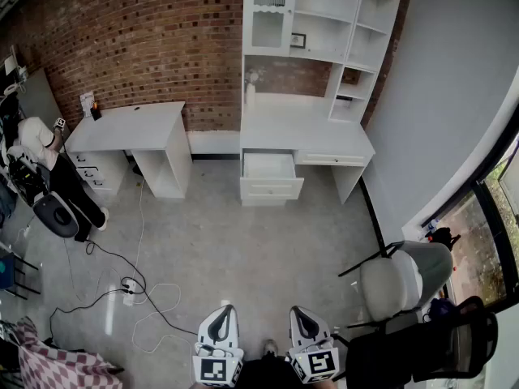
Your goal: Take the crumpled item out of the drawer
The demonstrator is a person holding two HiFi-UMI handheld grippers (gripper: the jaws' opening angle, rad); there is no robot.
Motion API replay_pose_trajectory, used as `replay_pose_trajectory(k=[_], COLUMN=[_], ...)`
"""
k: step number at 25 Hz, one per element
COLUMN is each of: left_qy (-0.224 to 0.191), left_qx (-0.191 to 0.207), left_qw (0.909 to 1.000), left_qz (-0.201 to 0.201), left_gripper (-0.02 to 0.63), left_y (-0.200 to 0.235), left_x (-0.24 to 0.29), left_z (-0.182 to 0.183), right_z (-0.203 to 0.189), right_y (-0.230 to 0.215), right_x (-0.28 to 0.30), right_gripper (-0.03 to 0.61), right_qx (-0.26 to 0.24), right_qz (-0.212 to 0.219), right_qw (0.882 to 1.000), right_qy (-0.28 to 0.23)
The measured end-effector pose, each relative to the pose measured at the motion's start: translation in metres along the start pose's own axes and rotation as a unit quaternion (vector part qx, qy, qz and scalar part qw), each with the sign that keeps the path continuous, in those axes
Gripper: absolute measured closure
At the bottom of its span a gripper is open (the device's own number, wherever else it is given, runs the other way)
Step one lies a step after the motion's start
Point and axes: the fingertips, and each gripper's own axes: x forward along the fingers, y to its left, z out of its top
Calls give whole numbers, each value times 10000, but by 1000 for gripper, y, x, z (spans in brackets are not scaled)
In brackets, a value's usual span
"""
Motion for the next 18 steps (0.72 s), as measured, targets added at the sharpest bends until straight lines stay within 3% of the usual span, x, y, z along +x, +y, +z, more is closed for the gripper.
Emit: replay_pose_trajectory(k=[18], left_qy=[136], left_qx=[-90], left_qw=[9999], left_qz=[30], left_gripper=[589], left_y=[-37], left_x=[39], left_z=[-14], right_z=[-8], right_y=[-50], right_x=[-1], right_gripper=[565], right_qx=[152], right_qz=[97], right_qw=[9998], right_qy=[-24])
